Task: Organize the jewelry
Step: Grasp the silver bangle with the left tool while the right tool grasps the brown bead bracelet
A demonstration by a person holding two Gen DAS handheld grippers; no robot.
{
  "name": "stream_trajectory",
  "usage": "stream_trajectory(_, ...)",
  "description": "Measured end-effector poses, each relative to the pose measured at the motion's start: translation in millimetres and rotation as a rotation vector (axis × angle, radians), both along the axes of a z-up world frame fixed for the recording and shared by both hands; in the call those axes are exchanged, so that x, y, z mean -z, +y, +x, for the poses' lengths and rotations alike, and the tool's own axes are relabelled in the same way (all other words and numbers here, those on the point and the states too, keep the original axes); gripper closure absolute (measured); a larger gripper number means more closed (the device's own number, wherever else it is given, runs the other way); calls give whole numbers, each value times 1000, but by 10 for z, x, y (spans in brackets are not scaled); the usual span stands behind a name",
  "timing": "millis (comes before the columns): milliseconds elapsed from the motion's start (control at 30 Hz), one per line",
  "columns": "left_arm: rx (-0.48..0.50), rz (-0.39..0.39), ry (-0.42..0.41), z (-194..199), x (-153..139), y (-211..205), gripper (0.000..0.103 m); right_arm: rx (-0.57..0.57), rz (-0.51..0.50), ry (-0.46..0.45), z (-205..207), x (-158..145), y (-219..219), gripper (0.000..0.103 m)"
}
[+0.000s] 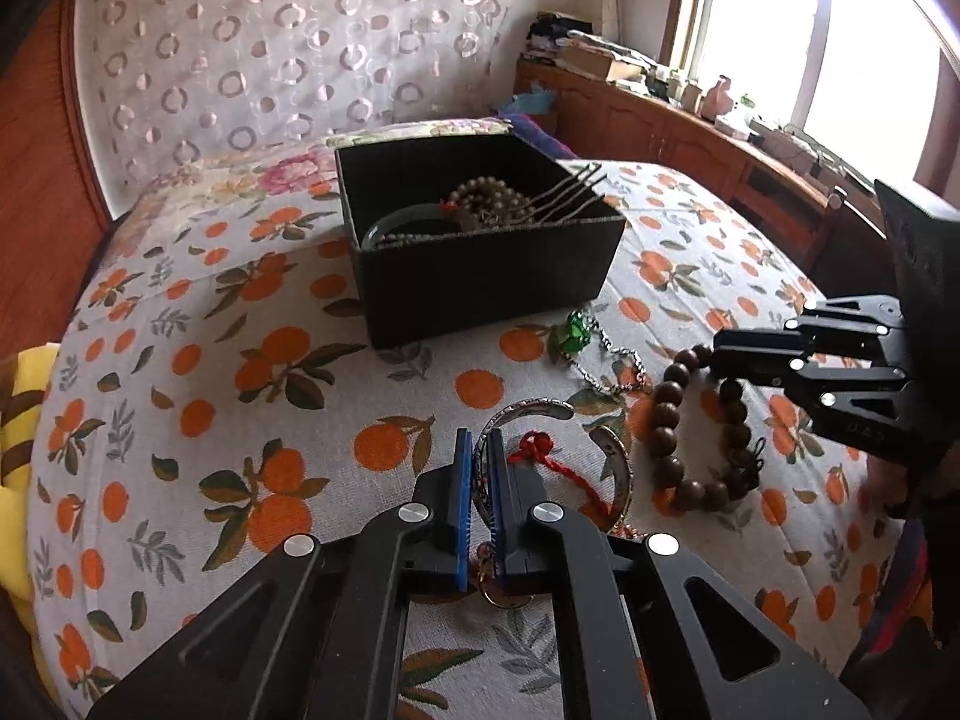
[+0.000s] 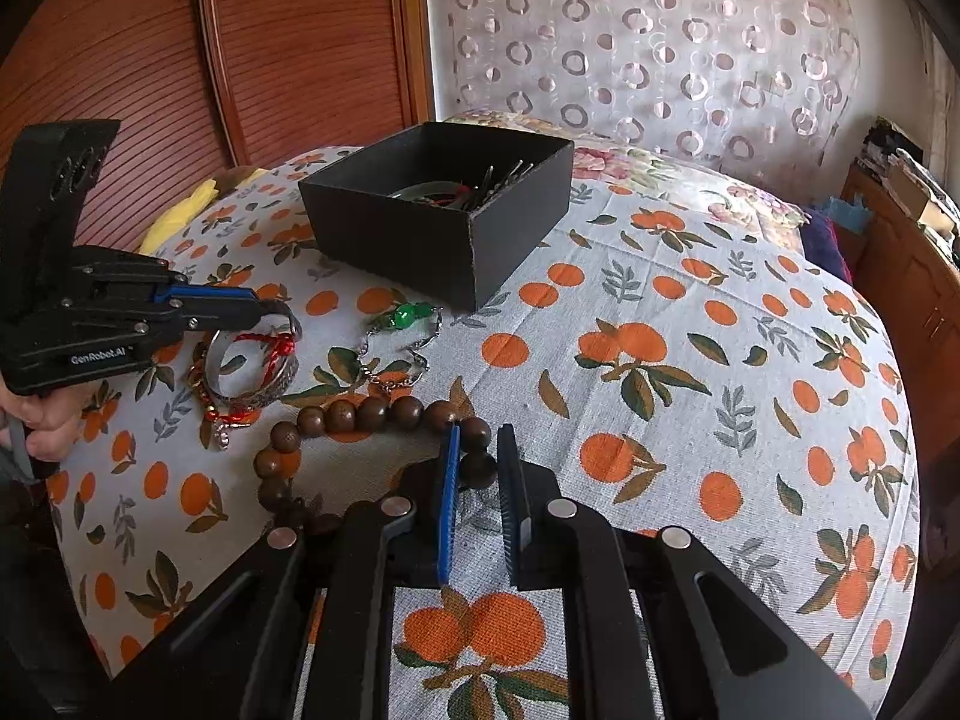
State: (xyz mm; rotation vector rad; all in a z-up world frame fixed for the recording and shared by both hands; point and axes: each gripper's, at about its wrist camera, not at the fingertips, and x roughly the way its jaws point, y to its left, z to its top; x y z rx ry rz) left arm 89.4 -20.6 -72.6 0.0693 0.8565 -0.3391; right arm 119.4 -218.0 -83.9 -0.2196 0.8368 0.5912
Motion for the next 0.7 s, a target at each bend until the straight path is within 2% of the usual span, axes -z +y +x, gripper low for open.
stream_trajectory(133, -10, -1, -33, -50, -118, -1, 99, -6, 16, -27, -31, -72, 3, 90)
stream_trajectory(333, -41, 6, -100, -110, -333, -10, 99, -13, 60, -88, -101, -360, 24, 90)
stream_trajectory(700, -79, -32, -157, -44, -588, 60, 99, -25, 109, -182, -132, -815, 34, 90)
